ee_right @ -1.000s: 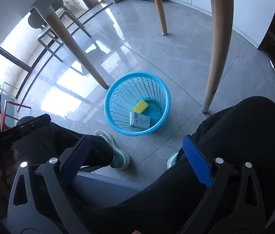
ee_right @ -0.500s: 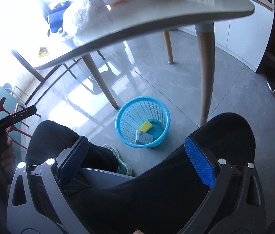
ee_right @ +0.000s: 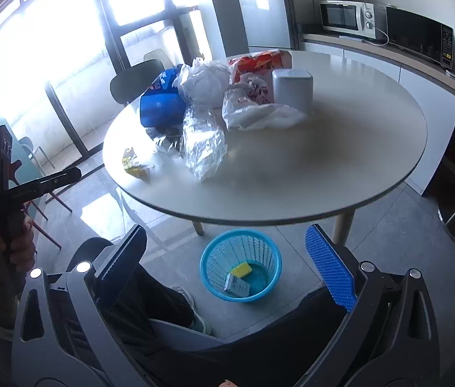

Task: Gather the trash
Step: 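Raise both tools back toward the table, then grasp the clear plastic bag with the left tool while the right tool grasps the white square container, then carry the plastic bag and white container down over the wastebasket with both tools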

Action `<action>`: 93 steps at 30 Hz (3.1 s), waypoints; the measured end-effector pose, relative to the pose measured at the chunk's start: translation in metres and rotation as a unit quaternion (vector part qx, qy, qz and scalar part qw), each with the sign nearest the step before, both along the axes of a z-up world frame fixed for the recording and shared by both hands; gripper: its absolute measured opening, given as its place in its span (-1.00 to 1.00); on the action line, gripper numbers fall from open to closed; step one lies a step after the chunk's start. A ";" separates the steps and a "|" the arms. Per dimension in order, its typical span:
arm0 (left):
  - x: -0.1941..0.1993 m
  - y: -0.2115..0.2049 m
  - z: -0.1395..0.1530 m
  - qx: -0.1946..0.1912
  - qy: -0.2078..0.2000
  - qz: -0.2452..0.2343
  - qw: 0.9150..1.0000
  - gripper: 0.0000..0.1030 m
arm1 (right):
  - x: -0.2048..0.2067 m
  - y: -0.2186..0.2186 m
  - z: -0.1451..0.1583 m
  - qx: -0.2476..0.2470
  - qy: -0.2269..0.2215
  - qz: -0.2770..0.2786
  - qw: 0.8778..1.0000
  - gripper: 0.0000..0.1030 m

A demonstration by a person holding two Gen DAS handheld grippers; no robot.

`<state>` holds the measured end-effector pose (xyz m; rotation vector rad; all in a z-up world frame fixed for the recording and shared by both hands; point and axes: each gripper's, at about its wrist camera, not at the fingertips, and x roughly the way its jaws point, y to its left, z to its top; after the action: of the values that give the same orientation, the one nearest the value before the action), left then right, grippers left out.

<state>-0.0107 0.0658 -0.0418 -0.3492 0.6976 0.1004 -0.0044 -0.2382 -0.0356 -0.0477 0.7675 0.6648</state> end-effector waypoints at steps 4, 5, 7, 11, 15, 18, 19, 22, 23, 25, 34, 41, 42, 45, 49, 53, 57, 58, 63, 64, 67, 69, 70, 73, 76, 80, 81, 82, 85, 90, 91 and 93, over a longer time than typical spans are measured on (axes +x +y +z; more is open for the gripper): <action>0.011 0.001 0.012 0.007 -0.015 0.002 1.000 0.37 | 0.010 0.008 0.020 0.004 -0.024 0.004 1.000 0.83; 0.014 0.000 0.015 0.008 -0.018 0.002 1.000 0.37 | 0.009 0.011 0.023 0.006 -0.027 0.004 1.000 0.83; 0.019 0.002 0.019 0.008 -0.023 0.002 1.000 0.37 | 0.013 0.015 0.030 0.003 -0.036 0.003 0.999 0.83; 0.028 0.002 0.023 0.008 -0.027 0.003 1.000 0.37 | 0.027 0.026 0.037 -0.002 -0.048 0.007 0.999 0.83; 0.040 0.002 0.026 0.014 -0.029 0.005 0.999 0.37 | 0.042 0.037 0.041 -0.006 -0.054 0.009 0.998 0.83; 0.050 0.001 0.032 0.019 -0.037 0.001 0.999 0.37 | 0.058 0.039 0.043 -0.002 -0.052 0.001 0.999 0.83; 0.053 0.001 0.034 0.021 -0.039 -0.002 0.999 0.37 | 0.064 0.039 0.043 0.001 -0.050 -0.003 0.999 0.83; 0.064 -0.003 0.040 0.027 -0.044 -0.012 0.999 0.37 | 0.082 0.036 0.042 0.006 -0.048 -0.018 0.999 0.83; 0.068 -0.005 0.042 0.029 -0.046 -0.016 0.998 0.37 | 0.088 0.035 0.041 0.006 -0.047 -0.023 0.999 0.83; 0.078 -0.010 0.046 0.032 -0.049 -0.025 0.998 0.37 | 0.100 0.033 0.038 0.007 -0.045 -0.032 0.998 0.83; 0.127 -0.036 0.054 0.051 -0.051 -0.062 0.995 0.37 | 0.155 0.030 0.022 -0.003 -0.032 -0.067 0.997 0.83; 0.166 -0.051 0.046 0.065 -0.029 -0.084 0.994 0.39 | 0.189 0.039 0.008 -0.008 -0.016 -0.069 0.997 0.83; 0.172 -0.052 0.045 0.067 -0.024 -0.085 0.994 0.39 | 0.193 0.040 0.006 -0.009 -0.012 -0.070 0.997 0.83; 0.184 -0.053 0.040 0.069 -0.013 -0.083 0.994 0.39 | 0.204 0.044 0.000 -0.013 -0.003 -0.067 0.998 0.83; 0.197 -0.054 0.038 0.074 -0.003 -0.086 0.993 0.42 | 0.216 0.045 -0.006 -0.020 0.007 -0.066 0.998 0.74; 0.210 -0.056 0.038 0.079 0.004 -0.089 0.993 0.48 | 0.225 0.046 -0.007 -0.019 0.014 -0.066 0.998 0.60; 0.218 -0.059 0.036 0.077 0.008 -0.099 0.992 0.36 | 0.230 0.049 -0.009 -0.027 0.018 -0.061 0.998 0.19; 0.218 -0.061 0.036 0.081 0.008 -0.098 0.992 0.12 | 0.230 0.050 -0.010 -0.029 0.019 -0.064 0.997 0.06; 0.217 -0.063 0.037 0.081 0.004 -0.097 0.992 -0.18 | 0.221 0.046 -0.008 -0.028 0.003 -0.074 0.997 0.05; 0.215 -0.063 0.039 0.079 -0.003 -0.094 0.992 -0.21 | 0.219 0.043 -0.006 -0.026 -0.003 -0.079 0.997 0.05; 0.204 -0.060 0.049 0.073 -0.028 -0.086 0.993 -0.24 | 0.214 0.032 0.001 -0.009 -0.015 -0.094 0.995 0.05; 0.196 -0.056 0.056 0.065 -0.044 -0.078 0.994 -0.26 | 0.210 0.026 0.007 -0.001 -0.021 -0.101 0.995 0.05; 0.192 -0.054 0.060 0.060 -0.052 -0.076 0.994 -0.26 | 0.207 0.024 0.009 0.002 -0.023 -0.102 0.995 0.05; 0.180 -0.050 0.070 0.049 -0.068 -0.074 0.994 -0.27 | 0.197 0.019 0.019 0.012 -0.033 -0.100 0.994 0.05; 0.164 -0.047 0.080 0.041 -0.084 -0.069 0.993 -0.27 | 0.182 0.018 0.029 0.016 -0.046 -0.094 0.994 0.05; 0.140 -0.047 0.087 0.047 -0.098 -0.069 0.992 -0.28 | 0.159 0.018 0.040 0.016 -0.061 -0.084 0.994 0.05; 0.134 -0.045 0.088 0.042 -0.099 -0.068 0.992 -0.28 | 0.153 0.018 0.043 0.015 -0.063 -0.083 0.994 0.05; 0.129 -0.045 0.089 0.037 -0.099 -0.068 0.992 -0.28 | 0.147 0.017 0.046 0.014 -0.066 -0.082 0.994 0.05; 0.109 -0.046 0.091 0.036 -0.100 -0.069 0.992 -0.28 | 0.131 0.011 0.052 0.018 -0.070 -0.082 0.994 0.05; 0.076 -0.049 0.094 0.039 -0.100 -0.070 0.992 -0.28 | 0.099 0.008 0.053 0.021 -0.066 -0.068 0.995 0.05; 0.070 -0.050 0.095 0.039 -0.102 -0.070 0.992 -0.28 | 0.093 0.008 0.052 0.019 -0.065 -0.064 0.996 0.05; 0.058 -0.052 0.096 0.040 -0.103 -0.071 0.991 -0.28 | 0.081 0.007 0.050 0.012 -0.064 -0.057 0.996 0.05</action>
<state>0.0476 0.0141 0.0543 -0.2275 0.5114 -0.0426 0.0764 -0.2308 0.0139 -0.0236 0.6336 0.5561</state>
